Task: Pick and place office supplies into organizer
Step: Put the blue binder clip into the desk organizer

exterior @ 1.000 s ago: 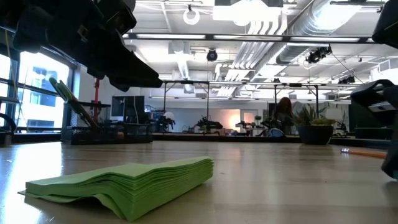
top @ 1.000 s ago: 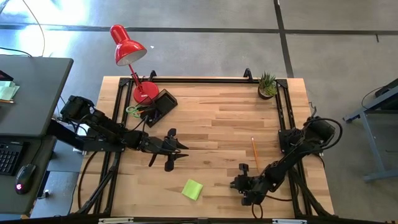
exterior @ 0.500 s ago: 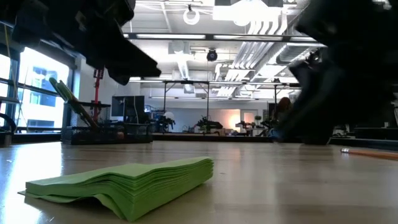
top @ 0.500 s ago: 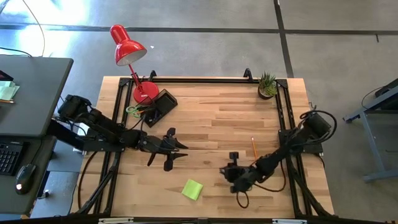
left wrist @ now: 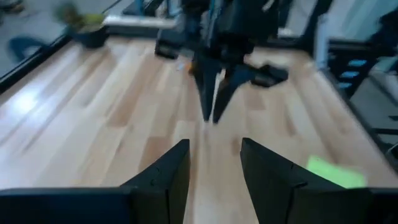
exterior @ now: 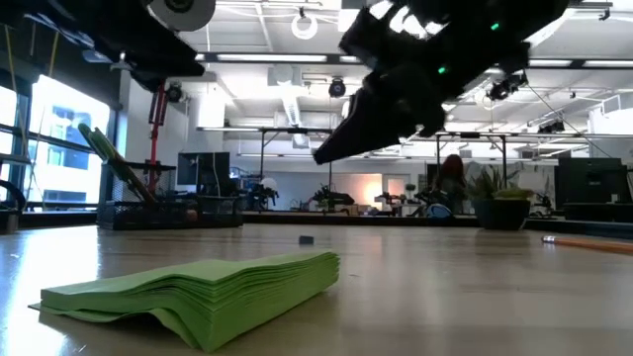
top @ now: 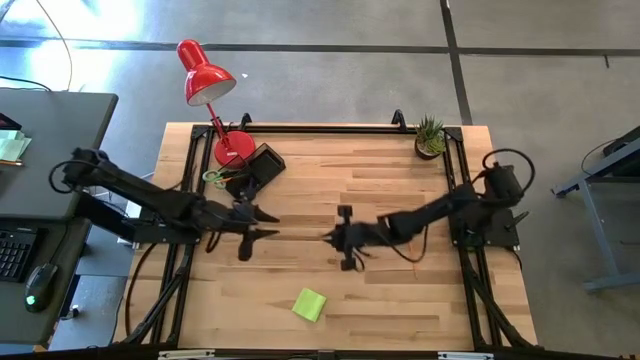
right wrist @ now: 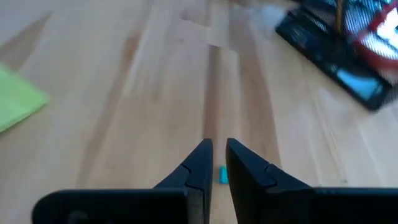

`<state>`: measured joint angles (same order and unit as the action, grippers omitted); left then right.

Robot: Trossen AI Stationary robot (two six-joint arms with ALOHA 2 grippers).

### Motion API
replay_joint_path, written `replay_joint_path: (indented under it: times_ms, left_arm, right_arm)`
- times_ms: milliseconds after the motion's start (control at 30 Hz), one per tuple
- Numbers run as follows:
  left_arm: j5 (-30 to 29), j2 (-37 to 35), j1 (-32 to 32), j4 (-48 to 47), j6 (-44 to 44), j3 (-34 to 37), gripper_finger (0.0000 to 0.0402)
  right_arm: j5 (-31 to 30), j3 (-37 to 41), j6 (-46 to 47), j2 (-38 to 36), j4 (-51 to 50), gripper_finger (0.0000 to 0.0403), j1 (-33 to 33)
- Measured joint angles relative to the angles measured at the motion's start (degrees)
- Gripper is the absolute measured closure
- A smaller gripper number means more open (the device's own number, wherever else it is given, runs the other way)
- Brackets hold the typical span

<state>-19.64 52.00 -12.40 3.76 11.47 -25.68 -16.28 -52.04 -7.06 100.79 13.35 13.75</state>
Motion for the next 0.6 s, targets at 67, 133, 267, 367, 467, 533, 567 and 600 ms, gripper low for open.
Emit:
replay_joint_path:
  times_ms: [67, 133, 267, 367, 467, 533, 567, 600]
  left_arm:
    - [-2.39, -2.68, 0.00, -4.16, 1.35, 0.03, 0.0273]
    - [-4.70, -4.30, 0.02, -6.33, 2.38, 0.03, 0.0273]
    - [-4.92, -4.74, -0.04, -7.38, 5.74, 0.03, 0.0273]
    - [-3.50, -2.95, -0.02, -7.42, 8.30, 0.03, 0.0273]
    - [-3.78, -0.46, 0.00, -6.51, 10.07, 0.03, 0.0273]
    - [-4.47, 1.15, 0.02, -5.98, 10.09, 0.03, 0.0273]
    - [-5.19, 1.61, 0.02, -5.13, 9.80, 0.07, 0.0273]
    - [-5.88, 2.13, 0.02, -3.44, 9.31, 0.06, 0.0273]
  right_arm:
    - [3.52, 0.02, 2.00, 0.00, -0.77, 0.0364, -2.89]
    - [8.08, 0.38, 1.84, 0.04, -1.88, 0.0357, -5.40]
    - [15.42, 0.38, -1.93, 2.08, -2.68, 0.0317, -7.34]
    - [13.01, 0.40, -2.67, 4.06, -1.46, 0.0281, -7.26]
    - [6.73, 0.38, 4.11, 5.84, 1.40, 0.0251, -7.31]
    - [4.10, 0.38, 10.12, 6.39, 3.54, 0.0235, -7.42]
    - [3.59, 0.36, 12.09, 6.68, 4.41, 0.0228, -7.46]
    - [3.58, 0.34, 13.11, 6.90, 5.07, 0.0222, -7.46]
